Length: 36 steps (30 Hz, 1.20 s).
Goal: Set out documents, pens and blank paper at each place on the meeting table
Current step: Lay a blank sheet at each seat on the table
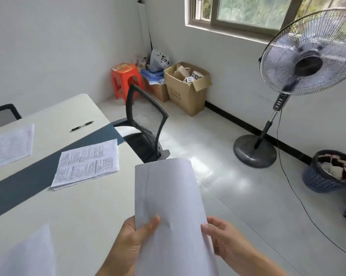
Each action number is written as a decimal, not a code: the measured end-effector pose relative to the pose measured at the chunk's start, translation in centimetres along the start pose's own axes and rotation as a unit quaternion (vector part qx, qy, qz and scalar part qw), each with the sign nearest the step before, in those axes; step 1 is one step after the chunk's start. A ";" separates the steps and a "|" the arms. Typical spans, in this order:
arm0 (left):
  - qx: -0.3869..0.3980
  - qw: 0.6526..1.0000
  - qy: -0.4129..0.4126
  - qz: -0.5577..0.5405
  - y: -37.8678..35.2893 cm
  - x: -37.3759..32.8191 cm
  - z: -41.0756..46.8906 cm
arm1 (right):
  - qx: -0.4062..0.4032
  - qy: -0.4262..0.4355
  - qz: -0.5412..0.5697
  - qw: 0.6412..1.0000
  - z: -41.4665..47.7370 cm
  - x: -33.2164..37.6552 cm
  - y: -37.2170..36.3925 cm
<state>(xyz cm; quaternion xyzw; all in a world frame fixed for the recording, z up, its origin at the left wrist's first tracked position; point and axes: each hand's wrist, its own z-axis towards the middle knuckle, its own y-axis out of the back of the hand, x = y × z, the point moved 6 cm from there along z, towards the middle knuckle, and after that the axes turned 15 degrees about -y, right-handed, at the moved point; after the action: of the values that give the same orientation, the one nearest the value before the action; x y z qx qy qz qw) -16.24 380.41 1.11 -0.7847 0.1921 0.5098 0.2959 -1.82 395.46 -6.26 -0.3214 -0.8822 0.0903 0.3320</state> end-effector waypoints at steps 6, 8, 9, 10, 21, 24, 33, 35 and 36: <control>0.018 1.000 -0.020 -0.008 -3.6 -1.9 10.6 | -0.134 0.079 0.057 0.986 1.1 10.0 6.8; 0.030 0.999 -0.019 -0.022 -5.3 -3.2 13.8 | -0.153 0.115 0.070 0.979 0.5 13.9 8.4; 0.033 0.999 -0.018 -0.029 -6.1 -3.8 15.4 | -0.158 0.127 0.072 0.976 0.3 15.8 9.0; 0.036 0.999 -0.016 -0.032 -7.0 -4.4 16.7 | -0.163 0.138 0.071 0.974 0.2 17.4 9.8; -0.018 0.999 0.010 -0.042 -14.7 -5.7 32.3 | -0.174 0.176 0.041 0.968 7.0 33.5 20.2; -0.060 0.998 -0.002 -0.021 -16.9 -6.0 36.9 | -0.170 0.165 0.001 0.972 9.7 39.3 23.4; -0.216 0.970 -0.113 -0.022 -18.5 -9.4 44.6 | -0.074 0.118 -0.143 0.980 16.8 53.6 25.3; -0.284 0.950 -0.129 -0.030 -16.8 -9.9 45.1 | -0.057 0.109 -0.175 0.977 18.8 55.4 23.9; -0.314 0.940 -0.133 -0.036 -16.0 -10.0 45.3 | -0.047 0.097 -0.187 0.976 20.0 56.1 23.1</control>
<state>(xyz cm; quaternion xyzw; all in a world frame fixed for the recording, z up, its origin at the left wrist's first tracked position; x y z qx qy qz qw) -41.79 422.36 0.73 -0.7690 -0.0466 0.6330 0.0756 -35.18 449.68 -0.51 -0.1729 -0.8937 -0.0467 0.4114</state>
